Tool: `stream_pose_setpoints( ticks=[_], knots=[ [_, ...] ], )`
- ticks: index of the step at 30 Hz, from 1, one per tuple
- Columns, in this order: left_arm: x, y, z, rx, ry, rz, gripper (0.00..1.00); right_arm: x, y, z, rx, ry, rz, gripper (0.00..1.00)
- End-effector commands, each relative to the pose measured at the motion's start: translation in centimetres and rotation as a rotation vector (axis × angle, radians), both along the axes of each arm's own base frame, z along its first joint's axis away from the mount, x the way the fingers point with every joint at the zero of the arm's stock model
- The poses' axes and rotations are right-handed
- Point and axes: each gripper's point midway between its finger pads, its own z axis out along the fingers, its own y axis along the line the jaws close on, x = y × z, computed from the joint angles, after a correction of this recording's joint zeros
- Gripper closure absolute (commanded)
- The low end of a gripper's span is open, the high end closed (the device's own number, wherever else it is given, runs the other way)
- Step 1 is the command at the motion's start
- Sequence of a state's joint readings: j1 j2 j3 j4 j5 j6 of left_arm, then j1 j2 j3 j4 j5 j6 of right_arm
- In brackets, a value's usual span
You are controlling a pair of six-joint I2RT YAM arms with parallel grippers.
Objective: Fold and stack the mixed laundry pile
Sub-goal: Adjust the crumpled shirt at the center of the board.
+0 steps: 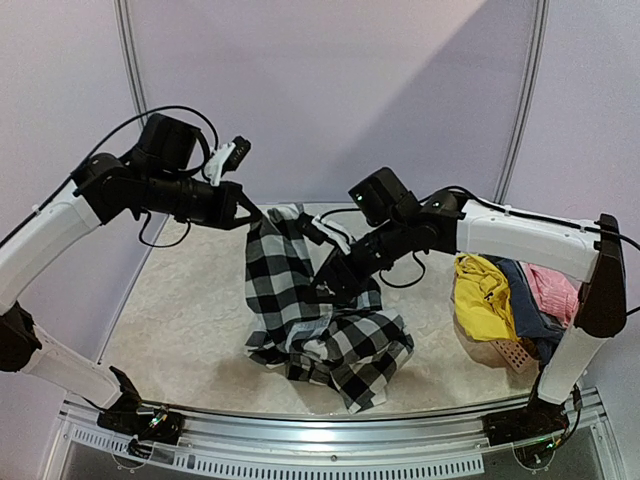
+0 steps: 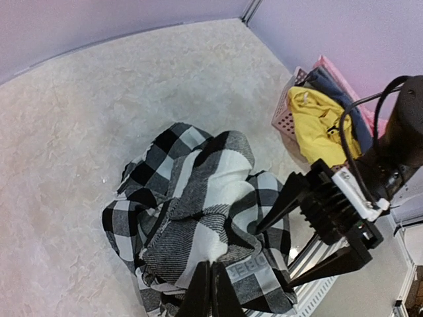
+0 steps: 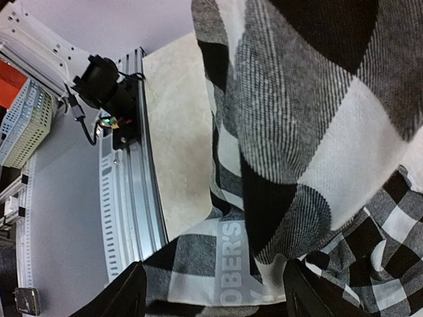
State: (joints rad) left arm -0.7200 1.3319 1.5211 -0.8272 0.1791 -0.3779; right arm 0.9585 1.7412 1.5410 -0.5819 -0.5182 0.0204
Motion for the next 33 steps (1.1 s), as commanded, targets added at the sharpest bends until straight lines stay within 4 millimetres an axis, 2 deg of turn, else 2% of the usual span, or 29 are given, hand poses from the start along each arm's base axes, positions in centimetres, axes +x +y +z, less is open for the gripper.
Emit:
stream_pose_setpoints(
  ticks=[1,3,7,10,14,19,28,33],
  knots=[
    [0.6,-0.2,-3.1,0.017,-0.002,0.014,1.00,-0.5,-1.9,-1.1,-0.045,-0.057,-0.023,0.28],
    [1.0,-0.2,-4.7,0.028,0.017,0.036,1.00,-0.8,-2.4,-0.8,-0.026,-0.058,-0.040,0.27],
    [1.8,-0.9,-6.2,0.020,0.030,0.048,1.00,-1.4,-2.9,-0.2,-0.001,-0.047,-0.055,0.27],
    [1.4,-1.2,-7.4,0.028,0.062,0.030,1.00,-2.6,-2.5,-1.1,-0.040,-0.062,-0.030,0.26],
    [0.8,-0.4,-9.1,0.074,0.075,0.030,1.00,-3.6,-1.6,-1.9,-0.077,-0.140,0.000,0.25],
    [0.8,-0.4,-9.6,0.090,0.083,0.023,1.00,-5.8,-0.2,-2.1,-0.136,-0.306,0.089,0.24],
    [0.5,0.1,-9.0,0.079,0.084,0.037,1.00,-8.2,2.7,-5.8,-0.222,-0.376,0.239,0.27],
    [0.2,0.4,-8.3,0.080,0.078,0.041,1.00,-8.6,3.0,-8.6,-0.308,-0.392,0.269,0.34]
  ],
)
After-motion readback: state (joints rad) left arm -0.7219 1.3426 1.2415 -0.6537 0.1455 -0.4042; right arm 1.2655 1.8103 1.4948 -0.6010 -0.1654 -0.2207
